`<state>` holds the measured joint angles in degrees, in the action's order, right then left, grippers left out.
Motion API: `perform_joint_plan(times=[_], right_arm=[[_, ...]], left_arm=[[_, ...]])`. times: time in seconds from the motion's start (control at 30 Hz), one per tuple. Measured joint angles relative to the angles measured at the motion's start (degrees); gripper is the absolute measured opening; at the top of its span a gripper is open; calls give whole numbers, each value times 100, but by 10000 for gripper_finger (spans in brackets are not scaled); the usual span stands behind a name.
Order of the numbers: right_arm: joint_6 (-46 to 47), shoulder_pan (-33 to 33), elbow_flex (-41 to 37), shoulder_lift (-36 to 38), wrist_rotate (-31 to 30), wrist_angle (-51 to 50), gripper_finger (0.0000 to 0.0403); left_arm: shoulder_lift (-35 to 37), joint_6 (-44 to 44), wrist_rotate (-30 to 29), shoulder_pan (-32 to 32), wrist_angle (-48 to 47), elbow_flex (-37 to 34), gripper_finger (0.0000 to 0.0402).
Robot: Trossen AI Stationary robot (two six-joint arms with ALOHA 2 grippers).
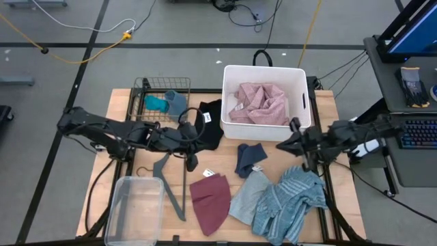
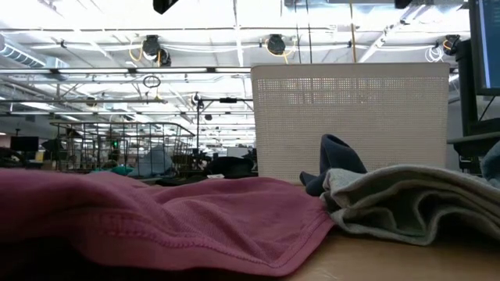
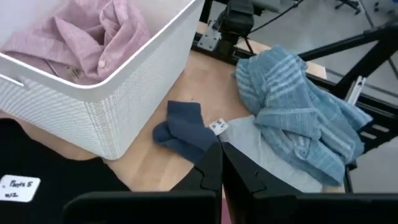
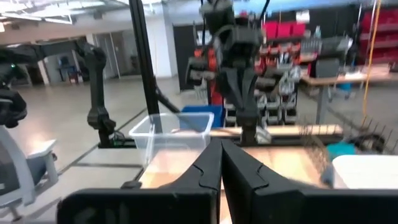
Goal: Pick & Place Cloths
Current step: Put the dark blue sock in the gold wire basket
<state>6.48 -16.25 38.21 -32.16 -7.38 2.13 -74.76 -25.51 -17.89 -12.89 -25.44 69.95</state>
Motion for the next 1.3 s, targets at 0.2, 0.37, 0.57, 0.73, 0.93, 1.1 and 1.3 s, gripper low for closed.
perform_joint_plan(times=[0.2,0.37,0.57,0.73,0.93,1.1,1.3], right_arm=[[333,-6,486,-920,6,-30,4],[152,-159,1028,-1632,-2,-132,4],[309,-402,1781,-2388,-3,-698,4],[503,-570,2479,-3035,-14,-1415,1],[490,-618,3301,-3880,-22,-2221,1],[409,-620,3764,-4559,-6,-2739,1],[378,-637,3797,-5217,4,-2963,0]], left_arm=[[653,35,27,-18,464,-692,6],[1487,-108,30,-149,929,-1564,7],[2449,-155,-157,-372,978,-2295,4],[3076,-4,-174,-453,982,-2703,11],[3639,104,-166,-529,797,-3098,3],[4043,104,-89,-600,740,-3400,13],[4401,107,170,-605,750,-3642,5]])
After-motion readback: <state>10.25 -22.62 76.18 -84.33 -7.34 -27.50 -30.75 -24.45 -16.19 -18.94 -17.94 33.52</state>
